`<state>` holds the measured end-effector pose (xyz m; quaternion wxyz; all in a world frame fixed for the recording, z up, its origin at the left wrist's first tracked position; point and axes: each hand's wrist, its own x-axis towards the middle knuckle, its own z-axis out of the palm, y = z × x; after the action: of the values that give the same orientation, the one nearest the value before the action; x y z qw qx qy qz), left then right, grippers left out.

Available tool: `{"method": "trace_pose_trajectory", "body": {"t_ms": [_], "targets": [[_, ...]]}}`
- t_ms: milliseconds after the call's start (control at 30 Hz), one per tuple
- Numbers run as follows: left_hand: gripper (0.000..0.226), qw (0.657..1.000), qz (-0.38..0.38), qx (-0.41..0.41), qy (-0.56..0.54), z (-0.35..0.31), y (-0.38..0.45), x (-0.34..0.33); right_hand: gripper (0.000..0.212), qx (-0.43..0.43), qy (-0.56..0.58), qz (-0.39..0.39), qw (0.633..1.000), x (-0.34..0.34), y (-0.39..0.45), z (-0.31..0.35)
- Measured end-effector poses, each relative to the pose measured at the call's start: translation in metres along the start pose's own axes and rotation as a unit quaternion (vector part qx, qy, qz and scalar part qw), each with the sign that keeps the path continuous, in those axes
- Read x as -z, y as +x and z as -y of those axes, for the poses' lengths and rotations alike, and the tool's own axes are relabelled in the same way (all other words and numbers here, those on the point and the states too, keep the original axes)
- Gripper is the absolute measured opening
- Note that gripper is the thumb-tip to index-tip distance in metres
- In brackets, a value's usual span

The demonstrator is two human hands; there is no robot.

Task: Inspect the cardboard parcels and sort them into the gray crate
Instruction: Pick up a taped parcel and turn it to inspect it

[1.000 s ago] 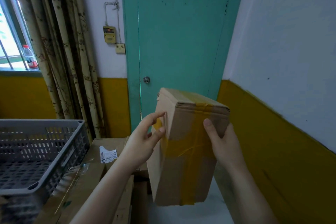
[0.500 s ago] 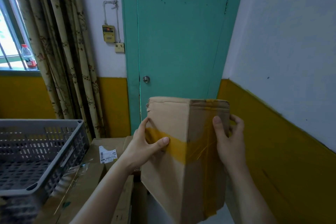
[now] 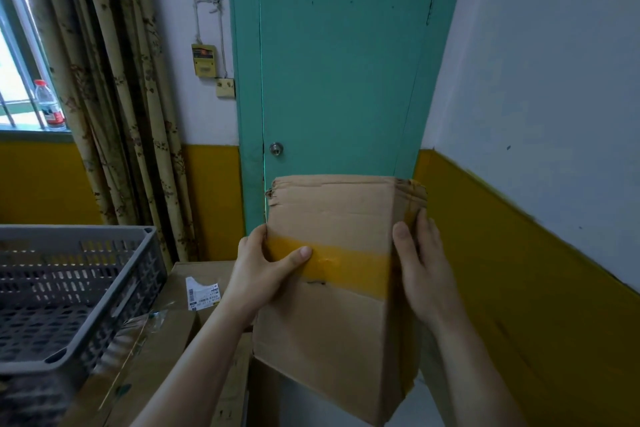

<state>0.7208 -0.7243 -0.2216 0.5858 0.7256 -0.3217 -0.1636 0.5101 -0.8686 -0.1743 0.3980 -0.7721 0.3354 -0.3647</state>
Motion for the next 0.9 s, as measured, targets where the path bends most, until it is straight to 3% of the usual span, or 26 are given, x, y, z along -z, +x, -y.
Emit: {"method": "trace_pose_trajectory", "body": {"t_ms": [133,233,400,500,533,633,767,800,900], "targets": [[0.115,1.000,0.016,0.004,-0.020,0.003,0.000,0.002,0.145,-0.017,-0.022,0.068,0.997,0.001,0.000,0.003],[0.108,0.999,0.017,0.008,-0.029,0.002,-0.002,0.002,0.139,-0.019,-0.023,0.080,0.996,-0.001,0.001,0.005],[0.079,0.998,0.013,-0.012,-0.057,-0.010,-0.007,0.008,0.089,0.019,0.043,0.046,0.998,-0.002,0.001,0.000],[0.032,0.997,-0.017,-0.029,-0.075,-0.019,-0.009,0.010,0.056,0.023,0.037,-0.013,0.999,0.000,0.004,-0.001],[0.026,0.995,-0.024,-0.038,-0.086,-0.022,-0.010,0.009,0.044,0.019,0.034,-0.039,0.998,0.001,0.004,-0.002],[0.026,0.995,-0.027,-0.060,-0.080,-0.026,-0.010,0.010,0.030,0.015,0.034,-0.102,0.994,0.001,0.007,-0.003],[0.023,0.996,0.002,-0.054,-0.067,-0.021,-0.008,0.010,0.042,0.004,0.026,-0.122,0.992,0.000,0.012,-0.009],[0.028,0.997,0.011,-0.037,-0.059,-0.020,-0.008,0.009,0.045,-0.002,0.030,-0.121,0.992,0.000,0.013,-0.011],[0.074,0.998,0.050,0.031,-0.031,-0.019,-0.008,0.007,0.054,-0.021,0.045,-0.124,0.991,0.003,0.014,-0.013]]}}
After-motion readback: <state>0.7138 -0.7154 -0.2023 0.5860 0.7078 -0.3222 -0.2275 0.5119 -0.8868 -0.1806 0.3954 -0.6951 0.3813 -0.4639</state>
